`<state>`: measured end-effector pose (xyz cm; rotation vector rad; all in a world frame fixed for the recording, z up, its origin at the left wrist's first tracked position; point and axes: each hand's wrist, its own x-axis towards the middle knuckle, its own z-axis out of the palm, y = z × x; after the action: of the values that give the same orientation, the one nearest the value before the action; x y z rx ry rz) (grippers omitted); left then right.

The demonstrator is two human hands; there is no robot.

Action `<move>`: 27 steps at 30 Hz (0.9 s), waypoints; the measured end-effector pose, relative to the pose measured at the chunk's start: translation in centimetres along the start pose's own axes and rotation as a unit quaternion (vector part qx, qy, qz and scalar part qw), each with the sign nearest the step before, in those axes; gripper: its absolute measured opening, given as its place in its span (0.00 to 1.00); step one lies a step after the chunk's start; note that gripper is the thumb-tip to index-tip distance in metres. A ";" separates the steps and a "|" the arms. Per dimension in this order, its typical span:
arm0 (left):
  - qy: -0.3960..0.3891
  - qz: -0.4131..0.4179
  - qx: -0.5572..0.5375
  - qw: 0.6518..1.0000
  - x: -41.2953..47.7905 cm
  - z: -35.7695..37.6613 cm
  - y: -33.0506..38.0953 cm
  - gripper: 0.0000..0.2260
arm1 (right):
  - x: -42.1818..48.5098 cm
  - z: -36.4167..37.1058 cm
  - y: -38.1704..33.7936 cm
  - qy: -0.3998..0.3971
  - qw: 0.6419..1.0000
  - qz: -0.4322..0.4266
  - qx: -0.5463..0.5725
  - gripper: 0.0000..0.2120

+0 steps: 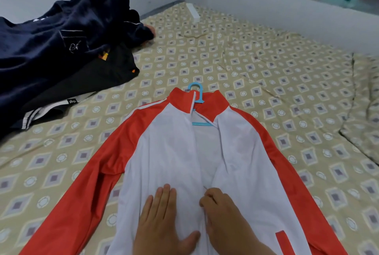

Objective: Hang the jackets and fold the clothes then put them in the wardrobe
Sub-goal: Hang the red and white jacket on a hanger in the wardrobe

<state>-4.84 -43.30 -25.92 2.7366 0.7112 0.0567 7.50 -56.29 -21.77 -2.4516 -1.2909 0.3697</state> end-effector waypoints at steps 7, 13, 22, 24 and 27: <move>0.039 0.021 0.001 0.999 0.8 0.6 -0.7 0.45 | 0.7 -0.1 -0.4 -0.004 1.000 -0.002 -0.003 0.11; 0.086 0.044 0.014 0.995 1.1 1.0 -0.9 0.42 | 1.0 -0.3 -0.2 0.021 0.996 -0.051 -0.075 0.19; 0.096 0.044 0.025 0.994 1.1 1.6 -1.3 0.44 | 1.2 0.4 2.5 0.132 0.972 -0.135 -0.141 0.13; 0.097 0.045 0.021 0.994 1.0 1.7 -1.2 0.45 | 1.6 -0.2 3.1 0.078 0.971 -0.164 -0.154 0.13; 0.096 0.041 0.005 0.995 0.7 1.7 -1.0 0.47 | 2.8 -1.4 3.5 0.031 0.978 -0.174 -0.110 0.13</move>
<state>-4.43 -42.64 -27.89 2.7955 0.6498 0.3397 12.13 -56.04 -22.14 -2.3192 -1.7758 0.0617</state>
